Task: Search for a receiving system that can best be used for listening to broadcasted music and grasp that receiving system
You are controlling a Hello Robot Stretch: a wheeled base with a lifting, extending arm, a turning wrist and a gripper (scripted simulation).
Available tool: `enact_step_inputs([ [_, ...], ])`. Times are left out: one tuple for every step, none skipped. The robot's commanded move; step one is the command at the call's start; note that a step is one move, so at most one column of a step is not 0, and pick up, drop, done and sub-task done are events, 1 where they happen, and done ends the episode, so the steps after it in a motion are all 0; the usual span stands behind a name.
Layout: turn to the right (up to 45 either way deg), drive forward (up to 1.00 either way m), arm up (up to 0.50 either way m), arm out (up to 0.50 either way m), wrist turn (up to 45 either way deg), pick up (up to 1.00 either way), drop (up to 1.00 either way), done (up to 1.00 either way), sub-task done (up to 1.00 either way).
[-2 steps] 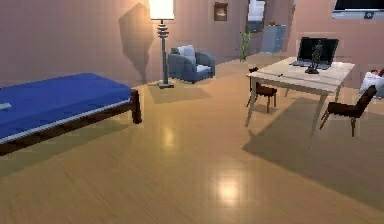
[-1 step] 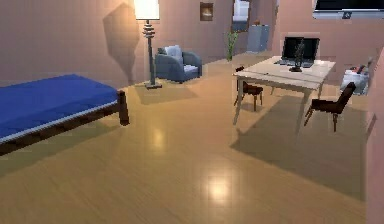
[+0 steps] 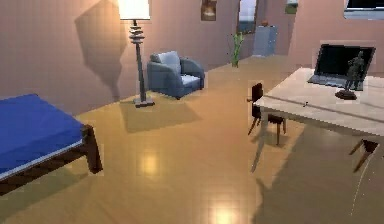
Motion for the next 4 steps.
enact_step_inputs([
  [0.0, 1.00, 0.00, 0.00, 0.0, 0.00, 0.00, 0.00, 0.00],
  [0.0, 1.00, 0.00, 0.00, 0.0, 0.00, 0.00, 0.00, 0.00],
  [0.0, 1.00, 0.00, 0.00, 0.0, 0.00, 0.00, 0.00, 0.00],
  [0.0, 0.35, 0.00, 0.00, 0.0, 0.00, 0.00, 0.00, 0.00],
])
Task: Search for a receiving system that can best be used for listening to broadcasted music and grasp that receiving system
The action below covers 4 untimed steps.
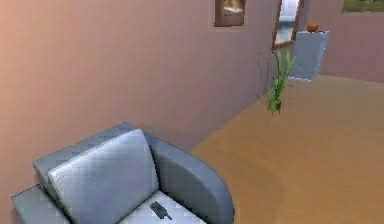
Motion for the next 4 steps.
enact_step_inputs([
  [-45.0, 0.00, 0.00, 0.00, 0.0, 0.00, 0.00, 0.00, 0.00],
  [-45.0, 0.00, 0.00, 0.00, 0.0, 0.00, 0.00, 0.00, 0.00],
  [-12.0, 0.00, 0.00, 0.00, 0.0, 0.00, 0.00, 0.00, 0.00],
  [-3.0, 0.00, 0.00, 0.00, 0.0, 0.00, 0.00, 0.00, 0.00],
])
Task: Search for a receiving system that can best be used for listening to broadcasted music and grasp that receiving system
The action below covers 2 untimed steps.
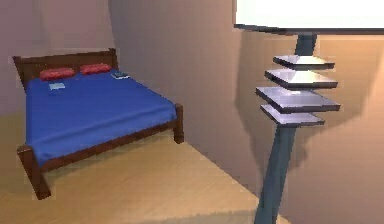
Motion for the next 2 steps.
enact_step_inputs([
  [45.0, 0.00, 0.00, 0.00, 0.0, 0.00, 0.00, 0.00, 0.00],
  [45.0, 0.00, 0.00, 0.00, 0.0, 0.00, 0.00, 0.00, 0.00],
])
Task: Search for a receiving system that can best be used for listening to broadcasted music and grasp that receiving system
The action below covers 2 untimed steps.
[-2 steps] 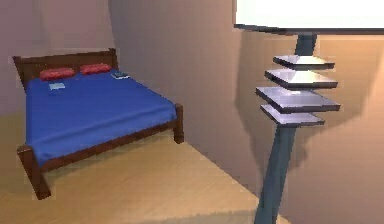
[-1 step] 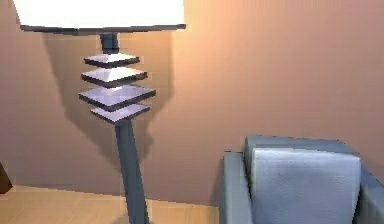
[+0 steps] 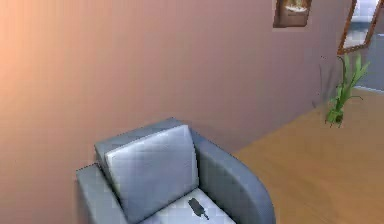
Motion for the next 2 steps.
enact_step_inputs([
  [24.0, 0.00, 0.00, 0.00, 0.0, 0.00, 0.00, 0.00, 0.00],
  [0.0, 0.30, 0.00, 0.00, 0.0, 0.00, 0.00, 0.00, 0.00],
])
